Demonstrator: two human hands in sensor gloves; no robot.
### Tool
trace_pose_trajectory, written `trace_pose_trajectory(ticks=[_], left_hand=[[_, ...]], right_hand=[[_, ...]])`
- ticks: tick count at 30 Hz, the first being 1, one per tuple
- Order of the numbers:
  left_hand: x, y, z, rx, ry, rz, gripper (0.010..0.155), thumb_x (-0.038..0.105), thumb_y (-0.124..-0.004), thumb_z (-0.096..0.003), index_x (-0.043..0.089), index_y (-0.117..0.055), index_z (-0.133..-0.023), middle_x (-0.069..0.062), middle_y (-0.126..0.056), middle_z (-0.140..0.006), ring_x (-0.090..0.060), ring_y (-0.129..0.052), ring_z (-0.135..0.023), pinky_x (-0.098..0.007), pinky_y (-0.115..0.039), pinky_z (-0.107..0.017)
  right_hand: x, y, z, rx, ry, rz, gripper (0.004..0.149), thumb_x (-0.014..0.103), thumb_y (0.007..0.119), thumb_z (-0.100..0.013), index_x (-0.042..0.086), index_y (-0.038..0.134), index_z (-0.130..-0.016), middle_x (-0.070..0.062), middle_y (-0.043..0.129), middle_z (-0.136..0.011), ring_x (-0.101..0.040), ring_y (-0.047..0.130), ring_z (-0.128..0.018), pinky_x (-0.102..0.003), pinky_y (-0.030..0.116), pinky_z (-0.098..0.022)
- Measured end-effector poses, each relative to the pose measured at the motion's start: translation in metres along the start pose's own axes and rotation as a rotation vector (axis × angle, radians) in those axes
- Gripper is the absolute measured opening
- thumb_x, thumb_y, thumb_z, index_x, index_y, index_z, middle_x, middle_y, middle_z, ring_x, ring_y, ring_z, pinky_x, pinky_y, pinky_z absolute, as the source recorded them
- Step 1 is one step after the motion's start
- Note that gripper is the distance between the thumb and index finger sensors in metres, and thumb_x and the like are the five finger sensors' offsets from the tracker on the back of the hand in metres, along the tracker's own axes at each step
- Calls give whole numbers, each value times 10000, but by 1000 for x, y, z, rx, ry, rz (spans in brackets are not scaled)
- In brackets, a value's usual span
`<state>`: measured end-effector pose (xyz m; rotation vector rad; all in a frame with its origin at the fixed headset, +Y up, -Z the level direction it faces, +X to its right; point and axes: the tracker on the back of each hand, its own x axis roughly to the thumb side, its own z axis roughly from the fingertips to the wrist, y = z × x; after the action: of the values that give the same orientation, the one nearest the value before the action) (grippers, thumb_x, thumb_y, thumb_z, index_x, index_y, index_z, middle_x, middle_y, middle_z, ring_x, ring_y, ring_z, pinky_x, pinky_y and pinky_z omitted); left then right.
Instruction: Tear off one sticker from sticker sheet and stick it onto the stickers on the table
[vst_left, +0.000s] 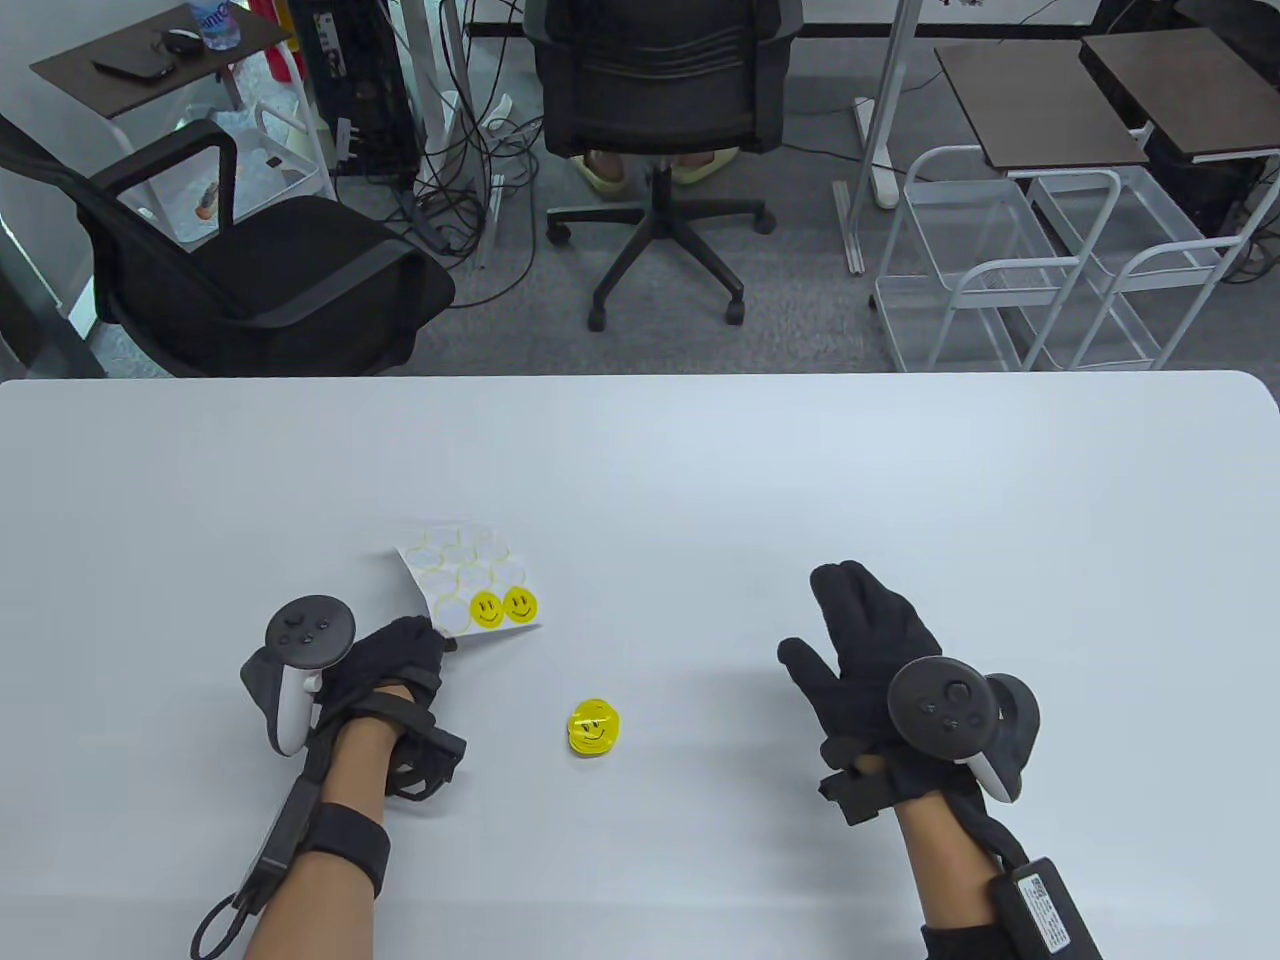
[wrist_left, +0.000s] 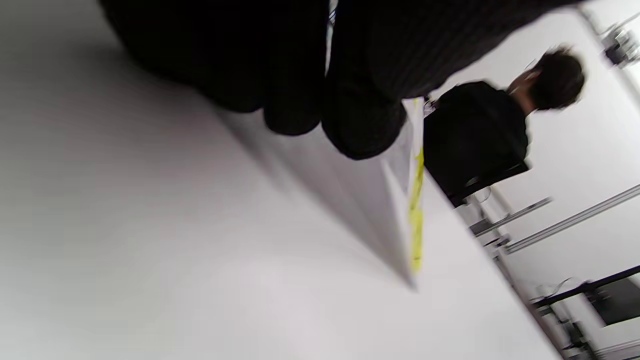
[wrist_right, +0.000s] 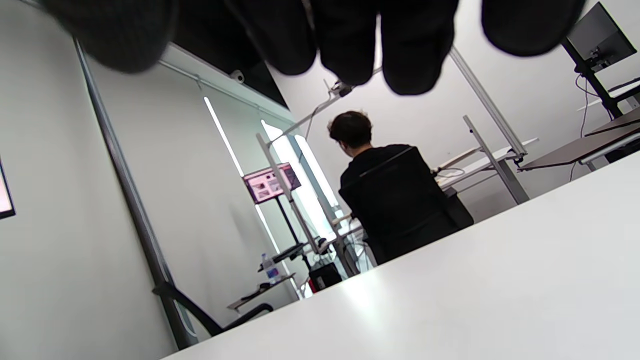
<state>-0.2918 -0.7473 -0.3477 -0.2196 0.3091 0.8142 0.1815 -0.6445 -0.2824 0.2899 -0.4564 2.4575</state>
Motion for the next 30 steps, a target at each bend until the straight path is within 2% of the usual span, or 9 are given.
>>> trace_pose_trajectory(ticks=[2, 6, 11, 14, 17, 20, 22, 24, 30], left_hand=[[9, 3, 2, 46, 101, -125, 424, 324, -777, -513, 49, -904, -811, -219, -775, -996, -486, -685, -898, -592, -610, -677], [16, 8, 3, -11, 284, -412, 426, 339, -748, -529, 57, -874, -822, -192, -720, -1034, -478, -646, -929, -595, -600, -688], [14, 6, 7, 80, 289, -531, 429, 325, -761, -522, 31, -884, -809, -208, -730, -1023, -501, -652, -913, -610, -603, -671], [16, 5, 9, 106, 291, -676, 467, 380, -758, -532, 40, -878, -830, -219, -730, -1032, -505, -658, -918, -609, -614, -673], [15, 7, 10, 122, 320, -759, 522, 387, -758, -533, 24, -821, -902, -236, -672, -1074, -525, -618, -944, -618, -599, -681], [16, 12, 11, 100, 333, -772, 635, 407, -751, -540, 8, -660, -1025, -268, -512, -1147, -566, -489, -1009, -638, -557, -699], [25, 17, 14, 128, 300, -765, 700, 421, -732, -546, 58, -501, -1099, -277, -422, -1171, -589, -382, -1034, -660, -501, -717], [40, 23, 20, 216, 210, -720, 724, 440, -724, -549, 103, -435, -1122, -263, -367, -1185, -587, -310, -1046, -676, -451, -728], [102, 29, 52, 415, -250, -613, 875, 622, -728, -510, 198, -308, -1150, -195, -265, -1222, -537, -176, -1077, -676, -353, -756]], right_hand=[[0, 1, -1, 4, 0, 1, 758, 567, 675, -501, 120, 548, -1099, -238, 600, -1130, -571, 631, -964, -793, 533, -619], [-1, 4, 0, 25, 12, -12, 757, 563, 674, -504, 115, 543, -1100, -241, 594, -1131, -575, 627, -962, -795, 530, -617], [-1, 2, 1, 23, 13, -18, 755, 560, 672, -508, 110, 542, -1100, -243, 591, -1131, -577, 628, -961, -794, 532, -616], [0, 3, 1, 31, 12, -22, 752, 559, 672, -509, 113, 540, -1101, -242, 589, -1132, -575, 628, -962, -794, 532, -615], [0, 3, 1, 38, 10, -26, 752, 558, 671, -509, 112, 541, -1100, -243, 587, -1133, -576, 627, -962, -794, 532, -616], [-1, 3, 1, 37, 12, -28, 752, 558, 670, -510, 111, 541, -1101, -244, 587, -1133, -577, 626, -962, -795, 530, -615], [-1, 3, 1, 40, 14, -27, 752, 558, 670, -510, 110, 541, -1101, -245, 586, -1133, -576, 624, -963, -795, 529, -615], [-1, 4, 0, 44, 16, -25, 751, 556, 670, -511, 111, 539, -1101, -245, 584, -1134, -580, 620, -963, -796, 526, -616], [-1, 6, 0, 53, 22, 12, 759, 561, 674, -507, 107, 544, -1101, -248, 583, -1134, -587, 604, -969, -806, 504, -620]])
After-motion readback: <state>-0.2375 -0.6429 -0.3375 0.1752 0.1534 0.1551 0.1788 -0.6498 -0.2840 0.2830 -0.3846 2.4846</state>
